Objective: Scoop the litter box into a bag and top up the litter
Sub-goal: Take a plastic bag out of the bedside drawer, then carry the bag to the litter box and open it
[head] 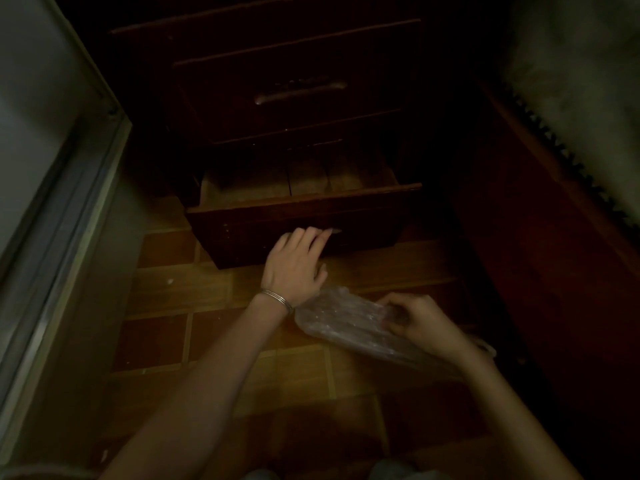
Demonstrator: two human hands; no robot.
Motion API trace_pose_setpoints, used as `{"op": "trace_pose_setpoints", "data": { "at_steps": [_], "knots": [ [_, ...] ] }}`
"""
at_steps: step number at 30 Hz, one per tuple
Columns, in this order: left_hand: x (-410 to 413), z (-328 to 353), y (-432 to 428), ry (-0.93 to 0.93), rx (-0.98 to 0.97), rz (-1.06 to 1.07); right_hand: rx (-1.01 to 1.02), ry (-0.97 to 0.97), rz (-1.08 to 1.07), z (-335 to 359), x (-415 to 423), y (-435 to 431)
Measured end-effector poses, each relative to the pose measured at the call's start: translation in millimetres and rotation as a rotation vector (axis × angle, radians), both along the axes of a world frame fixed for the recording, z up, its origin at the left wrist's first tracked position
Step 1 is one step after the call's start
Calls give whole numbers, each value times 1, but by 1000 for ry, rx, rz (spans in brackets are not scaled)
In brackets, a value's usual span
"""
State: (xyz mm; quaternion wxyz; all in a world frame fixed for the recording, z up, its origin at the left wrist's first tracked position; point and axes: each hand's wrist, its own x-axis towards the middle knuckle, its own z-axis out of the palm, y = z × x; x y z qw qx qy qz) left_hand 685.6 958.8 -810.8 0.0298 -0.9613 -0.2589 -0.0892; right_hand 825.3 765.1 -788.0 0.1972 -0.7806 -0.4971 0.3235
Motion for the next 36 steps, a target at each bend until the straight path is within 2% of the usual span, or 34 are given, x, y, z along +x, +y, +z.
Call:
{"op": "trace_pose_setpoints", "data": {
  "at_steps": [9,17,24,29,36],
  "knots": [
    [57,18,57,-35,-146,195,7,-63,-6,10,18,24],
    [55,14,53,-42,-153,185,28,-57,-17,8,25,32],
    [38,29,48,137,-177,89,-8,-20,-25,22,25,37],
    [7,98,27,208,-223,-15,-97,34,-70,89,22,26],
    [-19,260,-5,120,-257,-113,-130,131,-137,249,14,10]
  ]
}}
